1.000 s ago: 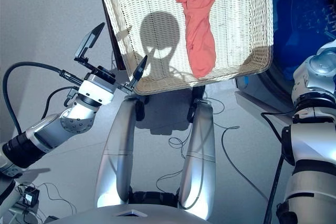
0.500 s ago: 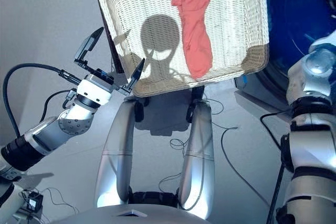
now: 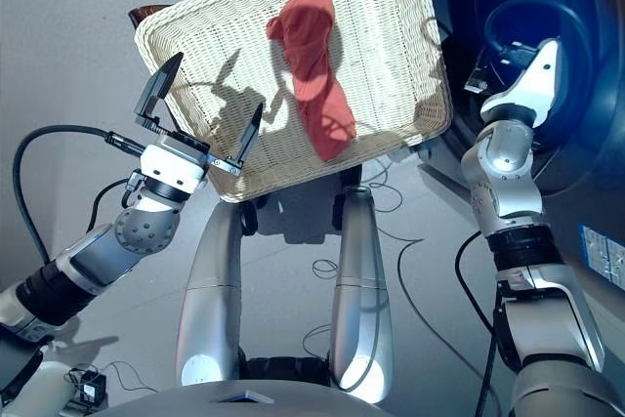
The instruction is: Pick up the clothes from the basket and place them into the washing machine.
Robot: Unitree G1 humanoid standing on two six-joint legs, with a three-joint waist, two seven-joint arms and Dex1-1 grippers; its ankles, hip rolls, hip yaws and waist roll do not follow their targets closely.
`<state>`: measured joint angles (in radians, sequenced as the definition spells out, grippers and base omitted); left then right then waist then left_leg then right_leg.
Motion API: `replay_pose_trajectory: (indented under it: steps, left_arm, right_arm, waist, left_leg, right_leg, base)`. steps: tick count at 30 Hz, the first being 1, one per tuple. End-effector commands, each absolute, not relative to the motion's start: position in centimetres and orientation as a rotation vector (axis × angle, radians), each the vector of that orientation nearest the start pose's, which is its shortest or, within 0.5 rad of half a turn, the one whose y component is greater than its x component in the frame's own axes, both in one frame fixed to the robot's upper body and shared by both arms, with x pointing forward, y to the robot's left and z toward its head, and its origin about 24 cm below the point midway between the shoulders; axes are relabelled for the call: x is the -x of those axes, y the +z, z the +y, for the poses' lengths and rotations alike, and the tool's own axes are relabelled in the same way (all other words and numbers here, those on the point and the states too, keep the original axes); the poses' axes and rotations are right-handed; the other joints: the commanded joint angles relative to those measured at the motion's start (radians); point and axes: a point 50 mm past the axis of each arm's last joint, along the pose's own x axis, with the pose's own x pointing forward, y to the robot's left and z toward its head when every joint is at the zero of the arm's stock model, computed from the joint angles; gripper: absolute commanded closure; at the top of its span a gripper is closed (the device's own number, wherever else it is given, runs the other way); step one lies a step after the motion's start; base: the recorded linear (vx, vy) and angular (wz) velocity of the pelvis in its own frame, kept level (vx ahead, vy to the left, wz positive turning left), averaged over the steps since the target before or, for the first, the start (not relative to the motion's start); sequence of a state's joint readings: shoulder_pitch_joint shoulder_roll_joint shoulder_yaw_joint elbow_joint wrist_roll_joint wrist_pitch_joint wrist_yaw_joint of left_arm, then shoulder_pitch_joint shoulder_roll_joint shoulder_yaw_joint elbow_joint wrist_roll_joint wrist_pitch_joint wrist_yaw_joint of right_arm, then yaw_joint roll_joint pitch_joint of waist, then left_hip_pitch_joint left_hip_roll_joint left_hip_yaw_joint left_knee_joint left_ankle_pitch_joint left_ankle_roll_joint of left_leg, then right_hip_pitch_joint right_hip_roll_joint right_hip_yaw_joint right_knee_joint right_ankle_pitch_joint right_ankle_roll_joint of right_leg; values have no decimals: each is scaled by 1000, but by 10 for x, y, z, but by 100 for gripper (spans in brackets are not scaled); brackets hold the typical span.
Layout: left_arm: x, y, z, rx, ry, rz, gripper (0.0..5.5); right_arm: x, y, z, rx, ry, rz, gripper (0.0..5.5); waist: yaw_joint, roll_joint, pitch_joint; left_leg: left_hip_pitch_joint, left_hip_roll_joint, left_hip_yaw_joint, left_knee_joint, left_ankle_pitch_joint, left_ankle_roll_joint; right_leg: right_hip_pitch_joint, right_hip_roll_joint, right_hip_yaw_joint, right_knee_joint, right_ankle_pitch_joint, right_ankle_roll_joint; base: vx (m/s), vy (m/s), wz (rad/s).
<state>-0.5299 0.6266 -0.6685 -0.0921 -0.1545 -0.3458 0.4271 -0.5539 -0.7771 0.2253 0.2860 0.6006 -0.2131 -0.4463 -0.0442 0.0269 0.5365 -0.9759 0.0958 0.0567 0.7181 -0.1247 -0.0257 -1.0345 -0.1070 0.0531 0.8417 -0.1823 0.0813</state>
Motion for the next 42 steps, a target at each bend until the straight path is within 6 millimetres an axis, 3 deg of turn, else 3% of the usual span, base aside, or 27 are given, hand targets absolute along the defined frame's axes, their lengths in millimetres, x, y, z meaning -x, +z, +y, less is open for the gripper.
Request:
replay_pose_trajectory:
  steps: [1, 5, 11, 12, 13, 17, 18, 20, 26, 42]
  left_arm:
    - [-287, 169, 70, -223, -429, -688, 0]
    - [-302, 147, 46, -30, -409, -506, 0]
    - [-317, 131, 23, 37, -389, -360, 0]
    - [-317, 125, 21, 83, -374, -320, 0]
    - [-321, 130, 20, 109, -360, -320, 0]
    - [-324, 120, 14, 194, -332, -233, 0]
    - [-323, 113, 14, 225, -313, -195, 0]
    - [-325, 109, 15, 304, -265, -145, 0]
    - [-331, 106, 19, 415, -152, -83, 0]
    - [-351, 94, 41, 502, 97, 28, 0]
  right_arm:
    - [-260, 265, -146, 125, 201, -1066, 0]
    - [-256, 274, -124, 131, 261, -1100, 0]
    - [-255, 277, -71, -2, 462, -1071, 0]
    - [-255, 272, -59, -20, 501, -1046, 0]
    - [-255, 276, -52, -27, 520, -1052, 0]
    - [-250, 279, -24, -66, 607, -1047, 0]
    - [-249, 274, -19, -83, 626, -1022, 0]
    - [-245, 275, -10, -110, 657, -1013, 0]
    - [-237, 278, 3, -144, 696, -1015, 0]
    - [-235, 276, 7, -144, 725, -993, 0]
  waist:
    - [-53, -77, -16]
    - [-70, -108, -16]
    - [-79, -129, -16]
    - [-81, -132, -16]
    - [-79, -130, -16]
    - [-78, -136, -16]
    - [-80, -138, -16]
    - [-78, -138, -16]
    - [-78, -144, -16]
    - [-93, -166, -16]
  left_leg:
    - [11, 2, 34, -141, 87, -26]
    - [11, 13, 38, -138, 89, -28]
    - [-1, 26, 44, -134, 95, -34]
    - [24, 26, 42, -115, 59, -42]
    - [-3, 30, 48, -135, 99, -37]
    - [-15, 32, 47, -134, 103, -41]
    - [9, 30, 44, -115, 65, -48]
    - [-3, 29, 43, -112, 67, -48]
    - [-34, 32, 36, -96, 65, -49]
    - [-72, 48, 43, -72, 58, -51]
  right_leg:
    - [33, 23, -1, -61, 0, 0]
    - [24, 32, 1, -64, 10, -5]
    - [11, 45, 9, -74, 27, -9]
    - [37, 43, 7, -60, -6, -9]
    - [7, 48, 8, -77, 32, -12]
    - [-3, 51, 6, -82, 40, -15]
    - [22, 48, 5, -65, 4, -14]
    - [12, 49, 5, -63, 7, -17]
    - [-17, 49, -2, -46, 2, -20]
    - [-61, 69, 5, -36, 8, -19]
  base:
    - [0, 0, 0]
    - [0, 0, 0]
    - [2, -13, -273]
    - [0, 0, 0]
    - [0, 0, 0]
    - [-5, -7, 42]
    - [77, -16, 181]
    - [38, -8, 44]
    - [0, 0, 0]
    - [0, 0, 0]
